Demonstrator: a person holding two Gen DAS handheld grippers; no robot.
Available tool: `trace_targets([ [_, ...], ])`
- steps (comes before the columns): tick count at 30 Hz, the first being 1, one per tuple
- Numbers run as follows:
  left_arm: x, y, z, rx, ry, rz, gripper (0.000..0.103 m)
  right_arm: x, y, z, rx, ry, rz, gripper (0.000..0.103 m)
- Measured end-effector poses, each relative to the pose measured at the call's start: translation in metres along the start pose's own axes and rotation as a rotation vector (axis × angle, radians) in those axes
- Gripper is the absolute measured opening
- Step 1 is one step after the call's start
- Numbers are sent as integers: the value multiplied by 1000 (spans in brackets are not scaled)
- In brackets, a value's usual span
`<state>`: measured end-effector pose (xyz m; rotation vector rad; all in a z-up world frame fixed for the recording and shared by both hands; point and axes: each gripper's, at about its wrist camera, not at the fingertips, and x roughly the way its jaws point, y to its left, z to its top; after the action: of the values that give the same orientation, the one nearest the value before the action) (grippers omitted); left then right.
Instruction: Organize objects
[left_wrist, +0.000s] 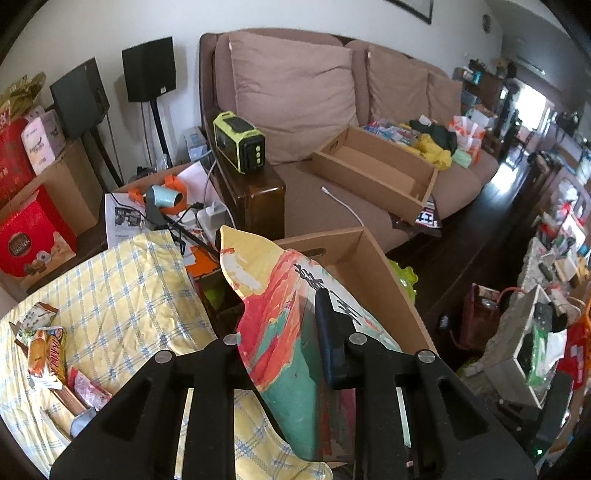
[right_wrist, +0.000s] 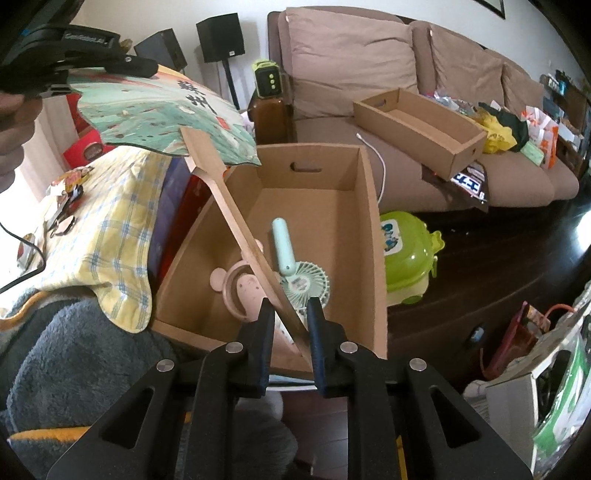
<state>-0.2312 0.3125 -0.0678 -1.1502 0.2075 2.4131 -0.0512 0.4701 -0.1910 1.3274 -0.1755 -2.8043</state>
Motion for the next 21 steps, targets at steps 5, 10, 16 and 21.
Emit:
trace_targets([
  [5,18,0,1,-10,36,-13,21,7,-2,-3,16,18,1,16],
  [10,34,0,2,-34,66,-22,21,11,-8,-6,33,33,1,16],
  [16,58,-10,3,-39,104,-27,27,13,-10,-6,46,37,14,16],
  [21,84,-24,-2,-30,166,-28,27,18,-11,-9,50,52,19,14],
])
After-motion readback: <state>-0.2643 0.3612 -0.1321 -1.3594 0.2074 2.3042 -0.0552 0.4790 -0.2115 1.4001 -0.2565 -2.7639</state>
